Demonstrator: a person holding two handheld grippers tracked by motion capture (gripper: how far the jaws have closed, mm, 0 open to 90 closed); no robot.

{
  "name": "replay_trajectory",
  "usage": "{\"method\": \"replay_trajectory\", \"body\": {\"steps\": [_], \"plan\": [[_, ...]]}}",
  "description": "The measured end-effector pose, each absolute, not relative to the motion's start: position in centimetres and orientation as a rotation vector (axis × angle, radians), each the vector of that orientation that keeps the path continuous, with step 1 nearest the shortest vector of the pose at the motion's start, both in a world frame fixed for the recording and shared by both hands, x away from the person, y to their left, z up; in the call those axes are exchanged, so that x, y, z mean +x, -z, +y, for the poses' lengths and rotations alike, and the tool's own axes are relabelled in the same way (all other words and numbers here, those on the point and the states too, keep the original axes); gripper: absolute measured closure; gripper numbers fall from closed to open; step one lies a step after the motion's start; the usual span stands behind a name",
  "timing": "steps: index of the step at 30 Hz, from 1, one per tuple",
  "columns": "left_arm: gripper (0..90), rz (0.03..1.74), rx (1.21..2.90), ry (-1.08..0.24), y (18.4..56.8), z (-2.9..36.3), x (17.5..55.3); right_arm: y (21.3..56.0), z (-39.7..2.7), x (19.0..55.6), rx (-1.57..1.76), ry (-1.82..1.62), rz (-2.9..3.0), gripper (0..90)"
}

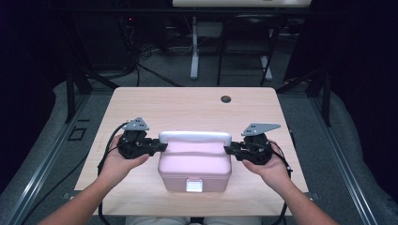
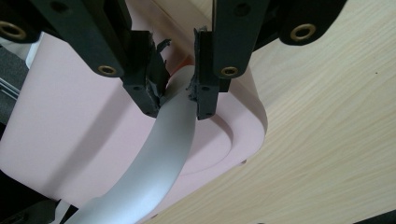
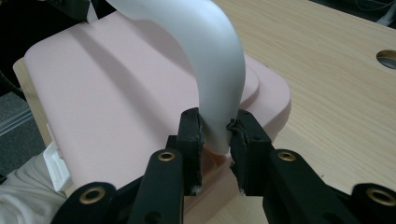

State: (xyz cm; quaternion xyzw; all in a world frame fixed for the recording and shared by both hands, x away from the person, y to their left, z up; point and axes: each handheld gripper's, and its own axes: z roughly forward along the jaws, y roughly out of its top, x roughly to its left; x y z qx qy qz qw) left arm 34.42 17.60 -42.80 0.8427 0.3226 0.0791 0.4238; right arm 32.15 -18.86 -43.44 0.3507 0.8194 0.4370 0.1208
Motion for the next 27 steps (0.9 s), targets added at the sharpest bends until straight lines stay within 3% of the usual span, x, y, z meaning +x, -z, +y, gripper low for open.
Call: {"method": "replay_trajectory", "body": {"steps": [20, 27], "plan": [[73.2, 0.830, 2.085, -0.175, 41.5, 17.7, 35.1, 42.1, -19.0, 32.6, 1.054, -1.309, 2.376, 74.2], [67.7, 0.836, 2.060, -0.169, 41.4, 18.2, 34.8, 42.0, -19.0, 32.7, 1.059, -1.311, 2.377, 74.3]]}}
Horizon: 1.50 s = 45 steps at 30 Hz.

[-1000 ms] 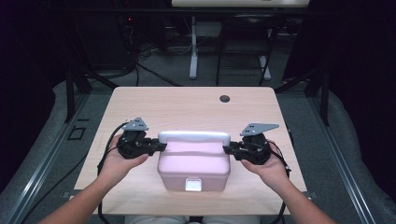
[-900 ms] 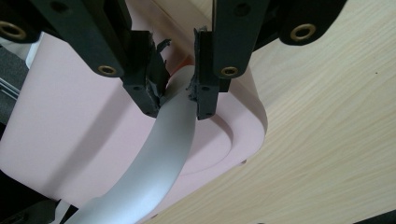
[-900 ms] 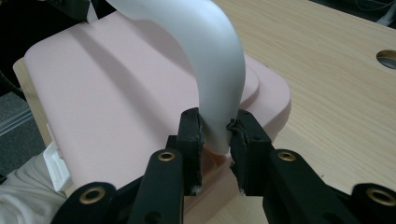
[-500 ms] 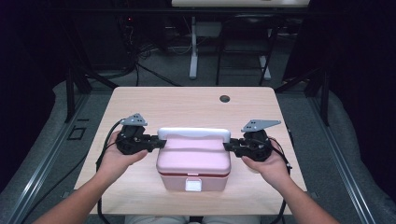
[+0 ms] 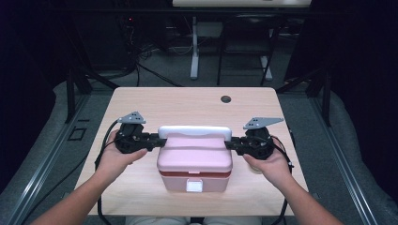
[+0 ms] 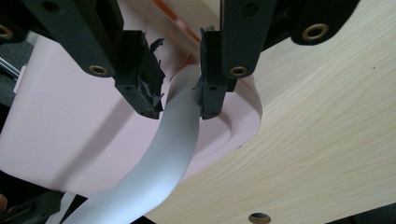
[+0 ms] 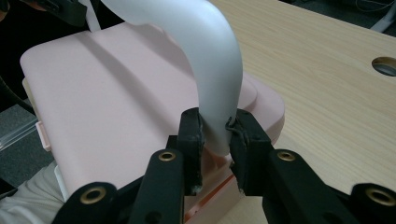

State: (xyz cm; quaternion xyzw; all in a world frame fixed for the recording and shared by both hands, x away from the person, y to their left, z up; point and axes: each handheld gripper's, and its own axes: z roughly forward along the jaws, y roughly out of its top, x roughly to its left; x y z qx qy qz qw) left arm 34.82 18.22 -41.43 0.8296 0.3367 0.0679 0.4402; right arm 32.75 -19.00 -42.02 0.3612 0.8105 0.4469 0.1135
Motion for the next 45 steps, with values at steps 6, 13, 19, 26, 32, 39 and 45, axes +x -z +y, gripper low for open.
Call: {"method": "replay_trajectory", "body": {"steps": [6, 13, 19, 26, 32, 39, 45], "plan": [[66.9, 0.836, 2.056, -0.186, 41.1, 19.4, 34.1, 41.9, -19.0, 32.8, 1.065, -1.316, 2.379, 74.3], [73.1, 0.852, 2.058, -0.183, 41.8, 21.0, 33.2, 41.6, -19.1, 32.9, 1.073, -1.331, 2.371, 74.3], [83.6, 0.857, 2.065, -0.175, 42.6, 22.0, 32.5, 41.2, -19.2, 32.9, 1.084, -1.342, 2.366, 74.4], [89.9, 0.842, 2.097, -0.164, 44.0, 21.9, 31.8, 41.0, -19.3, 33.1, 1.091, -1.355, 2.360, 74.3], [90.0, 0.811, 2.110, -0.152, 44.3, 21.1, 31.5, 40.8, -19.3, 33.2, 1.092, -1.354, 2.359, 74.3], [90.0, 0.769, 2.135, -0.115, 44.5, 19.6, 31.2, 40.8, -19.3, 33.2, 1.093, -1.353, 2.358, 74.3], [90.0, 0.746, 2.148, -0.094, 44.9, 18.4, 31.2, 40.8, -19.3, 33.2, 1.094, -1.353, 2.359, 74.3]]}}
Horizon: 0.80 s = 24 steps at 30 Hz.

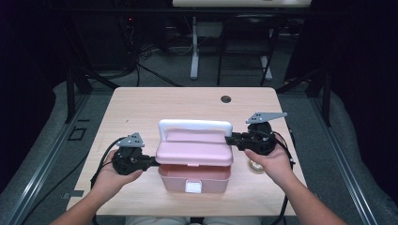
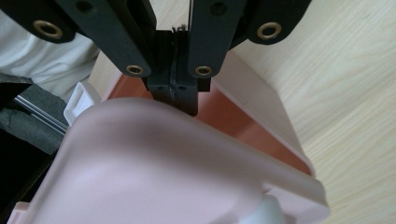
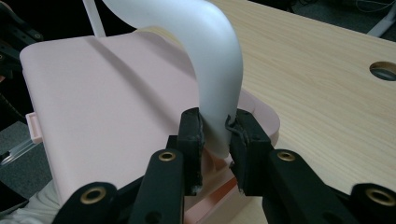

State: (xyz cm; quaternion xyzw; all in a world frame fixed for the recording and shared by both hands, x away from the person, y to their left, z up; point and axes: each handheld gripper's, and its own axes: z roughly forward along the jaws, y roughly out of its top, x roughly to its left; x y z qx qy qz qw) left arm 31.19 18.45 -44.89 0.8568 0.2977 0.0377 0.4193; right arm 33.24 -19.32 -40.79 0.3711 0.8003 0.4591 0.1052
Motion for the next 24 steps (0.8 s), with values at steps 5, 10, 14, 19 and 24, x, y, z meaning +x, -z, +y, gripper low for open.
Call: {"method": "replay_trajectory", "body": {"steps": [5, 10, 14, 19, 24], "plan": [[90.0, 0.728, 2.161, -0.083, 44.9, 17.9, 31.2, 40.8, -19.3, 33.3, 1.096, -1.353, 2.359, 74.3], [90.0, 0.714, 2.168, -0.081, 44.9, 17.5, 31.1, 40.9, -19.3, 33.3, 1.095, -1.357, 2.358, 74.3], [90.0, 0.709, 2.169, -0.079, 44.7, 17.5, 31.1, 40.9, -19.4, 33.2, 1.095, -1.355, 2.359, 74.3], [90.0, 0.701, 2.171, -0.080, 44.6, 17.3, 30.9, 40.9, -19.3, 33.3, 1.099, -1.353, 2.360, 74.3], [90.0, 0.701, 2.167, -0.082, 44.5, 17.3, 30.9, 41.0, -19.5, 33.3, 1.109, -1.360, 2.361, 73.4]]}}
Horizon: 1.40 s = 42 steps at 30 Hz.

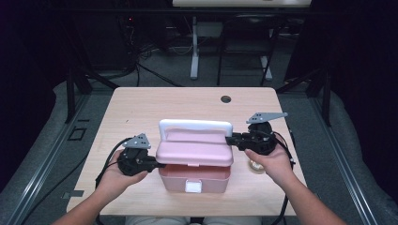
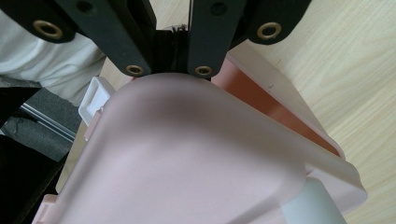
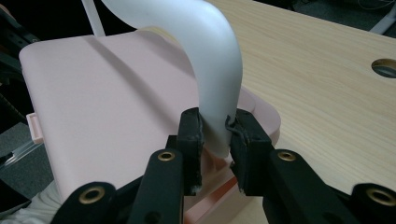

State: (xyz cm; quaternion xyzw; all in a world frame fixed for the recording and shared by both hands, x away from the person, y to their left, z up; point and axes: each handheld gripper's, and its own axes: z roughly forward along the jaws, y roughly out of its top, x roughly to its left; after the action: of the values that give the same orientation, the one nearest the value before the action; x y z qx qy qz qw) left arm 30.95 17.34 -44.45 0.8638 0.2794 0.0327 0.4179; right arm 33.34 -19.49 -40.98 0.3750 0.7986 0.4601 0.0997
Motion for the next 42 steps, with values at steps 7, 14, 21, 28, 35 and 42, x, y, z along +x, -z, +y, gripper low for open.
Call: {"method": "replay_trajectory", "body": {"steps": [7, 14, 21, 28, 35, 42], "plan": [[90.0, 0.707, 2.170, -0.089, 44.0, 17.4, 31.0, 40.5, -20.0, 33.0, 1.113, -1.377, 2.321, 70.8], [90.0, 0.712, 2.155, -0.103, 43.1, 17.3, 31.4, 40.1, -20.8, 32.3, 1.108, -1.356, 2.287, 71.0], [89.9, 0.725, 2.143, -0.107, 42.3, 17.2, 31.8, 40.7, -21.4, 31.7, 1.112, -1.331, 2.276, 71.8], [89.8, 0.735, 2.129, -0.113, 41.3, 17.2, 32.4, 41.1, -22.0, 30.9, 1.130, -1.333, 2.254, 72.5], [89.7, 0.747, 2.116, -0.125, 40.5, 17.1, 33.1, 42.4, -22.0, 30.2, 1.144, -1.309, 2.261, 71.9], [89.8, 0.752, 2.106, -0.143, 39.9, 17.0, 33.6, 44.1, -21.6, 29.9, 1.151, -1.316, 2.295, 75.1]]}}
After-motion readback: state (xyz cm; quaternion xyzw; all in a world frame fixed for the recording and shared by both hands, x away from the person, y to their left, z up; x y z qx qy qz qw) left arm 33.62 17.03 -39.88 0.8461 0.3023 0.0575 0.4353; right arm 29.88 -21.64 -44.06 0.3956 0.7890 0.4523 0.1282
